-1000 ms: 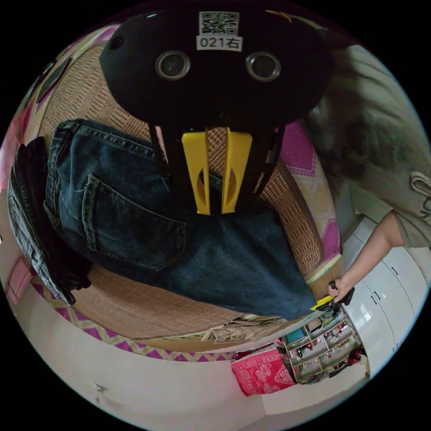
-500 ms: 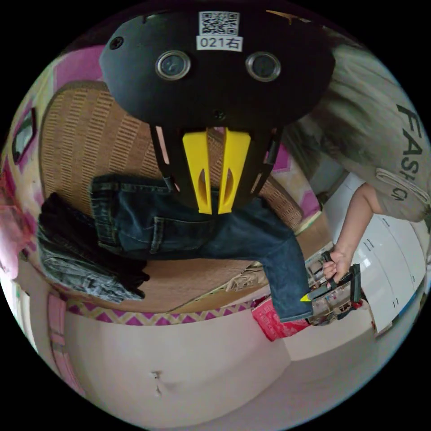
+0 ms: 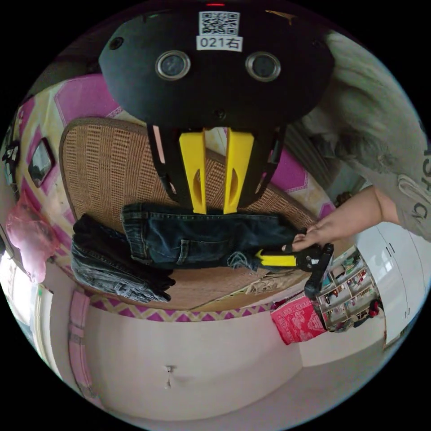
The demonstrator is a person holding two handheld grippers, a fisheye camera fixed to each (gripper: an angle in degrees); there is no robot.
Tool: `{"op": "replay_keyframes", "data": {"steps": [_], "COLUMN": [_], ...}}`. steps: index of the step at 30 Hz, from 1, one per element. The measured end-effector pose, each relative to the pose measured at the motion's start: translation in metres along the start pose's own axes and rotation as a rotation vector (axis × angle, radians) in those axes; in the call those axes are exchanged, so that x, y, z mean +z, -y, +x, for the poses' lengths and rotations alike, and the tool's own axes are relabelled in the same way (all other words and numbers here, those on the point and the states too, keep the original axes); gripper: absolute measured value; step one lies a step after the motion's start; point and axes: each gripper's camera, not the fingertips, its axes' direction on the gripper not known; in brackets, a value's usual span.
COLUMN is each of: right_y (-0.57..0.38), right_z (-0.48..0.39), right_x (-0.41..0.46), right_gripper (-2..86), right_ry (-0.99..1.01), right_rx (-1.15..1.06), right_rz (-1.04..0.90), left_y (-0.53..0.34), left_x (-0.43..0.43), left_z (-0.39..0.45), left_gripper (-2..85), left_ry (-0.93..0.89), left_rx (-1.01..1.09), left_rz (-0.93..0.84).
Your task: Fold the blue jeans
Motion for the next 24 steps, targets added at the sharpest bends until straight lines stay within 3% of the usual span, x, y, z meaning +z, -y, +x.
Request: {"op": "replay_keyframes", "data": {"steps": [5,8,13,18,24], "right_y": [-0.006,-0.016,-0.020,-0.017,-0.010], "right_z": [0.066,0.097,0.129,0.140,0.124], "right_x": [0.003,-0.002,0.015,0.039,0.047], "right_gripper": [12.1,13.9,16.1,14.1,6.3], "right_ry": [0.093,0.050,0.114,0.209,0.307], "right_rx": [0.360,0.538,0.768,0.945,1.041], "right_rz": [0.055,0.119,0.152,0.232,0.347], "left_y": [0.000,0.000,-0.006,-0.025,-0.066], "left_x": [-0.012,-0.016,-0.027,-0.056,-0.071], "left_z": [0.014,0.019,0.001,-0.002,-0.037], "left_gripper": [7.6,8.6,7.4,8.7,8.2], "left_ry": [-0.101,-0.169,-0.332,-0.172,-0.174], "left_rx": [0.068,0.126,0.017,-0.009,-0.135], "left_rz": [0.106,0.146,0.214,0.239,0.191]}}
